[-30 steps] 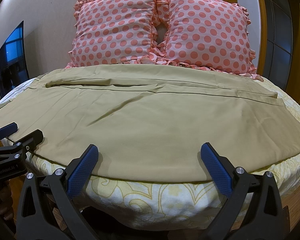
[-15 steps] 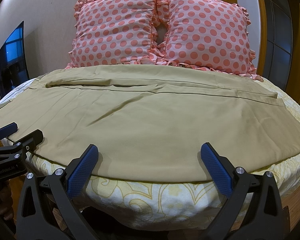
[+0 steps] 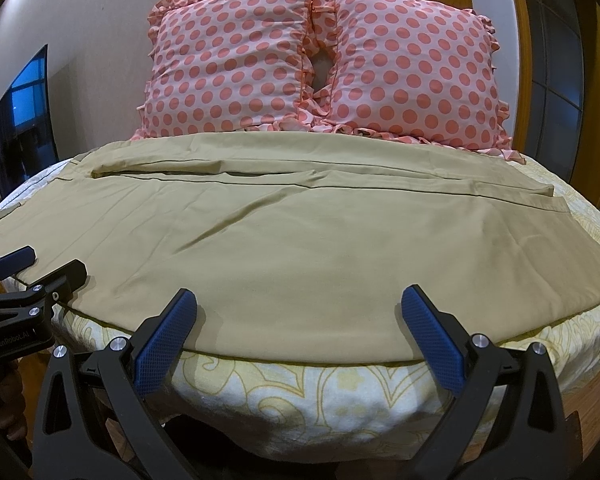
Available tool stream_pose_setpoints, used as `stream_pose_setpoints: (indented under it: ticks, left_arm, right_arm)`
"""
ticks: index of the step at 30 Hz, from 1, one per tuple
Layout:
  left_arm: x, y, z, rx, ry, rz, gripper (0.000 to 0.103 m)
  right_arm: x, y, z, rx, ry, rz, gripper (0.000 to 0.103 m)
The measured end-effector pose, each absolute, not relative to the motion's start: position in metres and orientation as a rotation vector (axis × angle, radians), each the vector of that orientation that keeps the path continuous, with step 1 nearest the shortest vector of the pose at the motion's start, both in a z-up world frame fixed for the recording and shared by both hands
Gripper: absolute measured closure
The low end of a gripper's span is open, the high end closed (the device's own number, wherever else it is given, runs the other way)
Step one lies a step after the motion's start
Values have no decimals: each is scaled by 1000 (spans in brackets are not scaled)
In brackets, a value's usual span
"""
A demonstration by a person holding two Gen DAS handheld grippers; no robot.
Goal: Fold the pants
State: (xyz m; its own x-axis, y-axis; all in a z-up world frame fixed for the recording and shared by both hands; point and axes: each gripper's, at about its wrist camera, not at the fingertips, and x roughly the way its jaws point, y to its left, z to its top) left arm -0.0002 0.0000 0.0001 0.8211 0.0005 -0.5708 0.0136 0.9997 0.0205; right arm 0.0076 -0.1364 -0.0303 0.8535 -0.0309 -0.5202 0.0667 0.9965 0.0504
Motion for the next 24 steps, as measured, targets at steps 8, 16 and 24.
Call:
stream_pose_setpoints:
  ticks: [8, 16, 24]
  left_arm:
    - [0, 0, 0, 24, 607, -7, 2]
    - [-1, 1, 0, 23, 600, -15, 2]
    - [15, 11, 25, 11, 579, 10, 2]
  right_arm:
    - [4, -138, -30, 68, 539, -53, 1]
    - [4, -139, -29, 62, 525, -44, 1]
    - [30, -177, 3, 105, 520, 12, 1]
